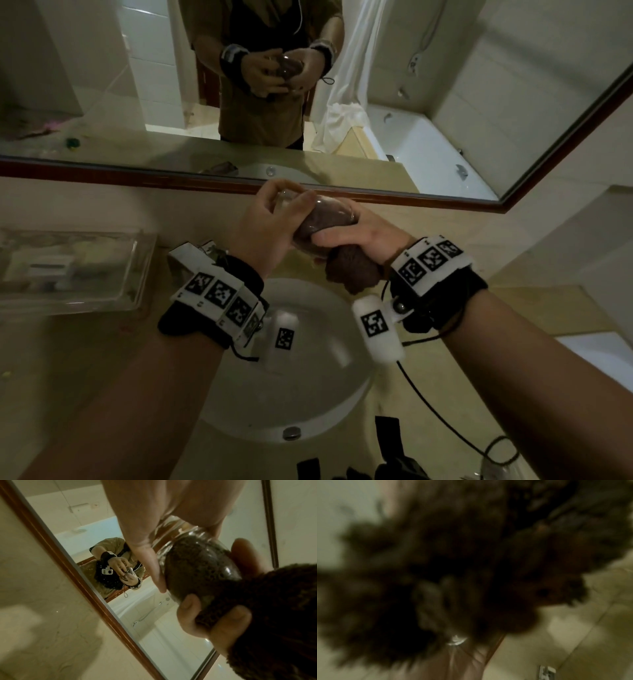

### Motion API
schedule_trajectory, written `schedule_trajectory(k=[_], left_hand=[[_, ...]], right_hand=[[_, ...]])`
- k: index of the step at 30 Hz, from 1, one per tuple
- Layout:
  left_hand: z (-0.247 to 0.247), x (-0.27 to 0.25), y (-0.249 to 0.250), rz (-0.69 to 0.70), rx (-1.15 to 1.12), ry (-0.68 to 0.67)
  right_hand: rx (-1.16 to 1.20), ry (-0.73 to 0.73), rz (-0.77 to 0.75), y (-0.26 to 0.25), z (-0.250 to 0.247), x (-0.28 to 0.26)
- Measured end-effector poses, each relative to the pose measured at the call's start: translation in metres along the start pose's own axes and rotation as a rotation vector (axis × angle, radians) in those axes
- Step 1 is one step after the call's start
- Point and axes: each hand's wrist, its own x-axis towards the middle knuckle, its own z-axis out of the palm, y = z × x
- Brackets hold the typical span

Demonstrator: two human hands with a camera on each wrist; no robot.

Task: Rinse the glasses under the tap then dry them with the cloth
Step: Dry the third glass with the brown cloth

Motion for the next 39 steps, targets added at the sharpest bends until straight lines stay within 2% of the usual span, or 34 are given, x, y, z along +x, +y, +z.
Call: schedule_trajectory(k=[2, 5, 7, 8, 11, 13, 16, 20, 26, 31, 35, 39], left_hand=[[0.002, 0.001, -0.003, -0.020, -0.031, 0.005], [0.004, 0.004, -0.005, -0.261, -0.152, -0.073], [0.007, 0.003, -0.004, -0.368, -0.233, -0.160], [0.008, 0.003, -0.002, -0.368, -0.269, -0.145], [0.011, 0.004, -0.002, -0.271, -0.204, -0.117], [0.012, 0.006, -0.001, -0.266, -0.125, -0.048], [0.010, 0.011, -0.001, -0.251, -0.181, 0.045], [0.010, 0.016, 0.003, -0.165, -0.028, 0.085], [-0.009, 0.025, 0.010, -0.128, 0.015, 0.204], [-0.002, 0.018, 0.016, -0.059, 0.043, 0.111], [0.002, 0.011, 0.026, -0.001, 0.090, 0.135], [0.007, 0.012, 0.027, -0.001, 0.098, 0.169]], right_hand=[[-0.013, 0.101, 0.016, 0.002, -0.001, -0.001], [-0.155, 0.283, -0.040, 0.003, 0.003, -0.007], [-0.213, 0.303, -0.102, 0.004, 0.006, -0.008], [-0.226, 0.293, -0.122, 0.004, 0.007, -0.009], [-0.273, 0.246, -0.109, 0.000, 0.004, -0.012], [-0.311, 0.214, -0.096, -0.002, 0.000, -0.014], [-0.306, 0.212, -0.071, 0.000, -0.006, -0.014], [-0.293, 0.228, -0.072, 0.002, -0.012, -0.015], [-0.394, 0.406, -0.116, 0.015, -0.026, -0.025], [-0.577, 0.498, -0.173, 0.015, -0.020, -0.025], [-0.657, 0.537, -0.186, 0.015, -0.016, -0.028], [-0.649, 0.621, -0.190, 0.015, -0.020, -0.030]])
